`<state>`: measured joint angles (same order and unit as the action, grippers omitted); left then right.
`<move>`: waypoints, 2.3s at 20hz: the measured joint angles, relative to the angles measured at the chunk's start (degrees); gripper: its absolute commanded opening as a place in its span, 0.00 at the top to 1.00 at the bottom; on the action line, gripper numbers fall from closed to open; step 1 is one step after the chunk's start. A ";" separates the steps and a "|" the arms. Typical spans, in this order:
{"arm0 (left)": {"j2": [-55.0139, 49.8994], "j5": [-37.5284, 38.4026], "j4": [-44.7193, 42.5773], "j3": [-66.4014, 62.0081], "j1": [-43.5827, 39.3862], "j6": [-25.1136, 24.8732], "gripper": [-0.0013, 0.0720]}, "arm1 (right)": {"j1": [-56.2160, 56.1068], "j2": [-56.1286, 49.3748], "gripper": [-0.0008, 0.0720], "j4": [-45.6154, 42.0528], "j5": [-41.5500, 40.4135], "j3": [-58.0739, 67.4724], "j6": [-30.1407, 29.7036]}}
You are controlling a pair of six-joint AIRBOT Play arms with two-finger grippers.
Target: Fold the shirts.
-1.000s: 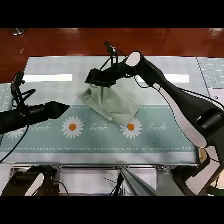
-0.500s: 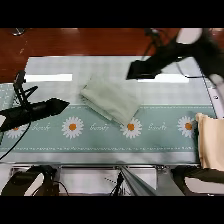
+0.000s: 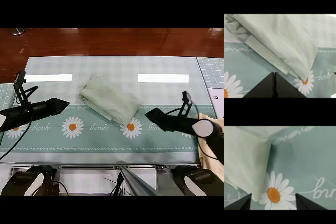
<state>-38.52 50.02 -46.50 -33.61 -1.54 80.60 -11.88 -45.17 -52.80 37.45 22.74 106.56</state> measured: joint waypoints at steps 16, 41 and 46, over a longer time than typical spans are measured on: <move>-0.52 0.02 0.00 0.00 0.00 0.17 0.95 | -2.21 -39.63 0.96 28.98 5.38 22.03 -31.39; -2.12 7.56 0.44 0.00 0.00 0.20 0.95 | 33.75 -33.57 0.96 -4.98 58.21 90.97 -9.18; -2.12 7.98 0.46 0.00 0.00 0.20 0.95 | 45.48 -26.34 0.96 -11.96 66.18 87.49 -7.65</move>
<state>-40.64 58.00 -46.04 -33.61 -1.54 80.79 33.61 -71.50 -64.75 103.63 110.24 98.91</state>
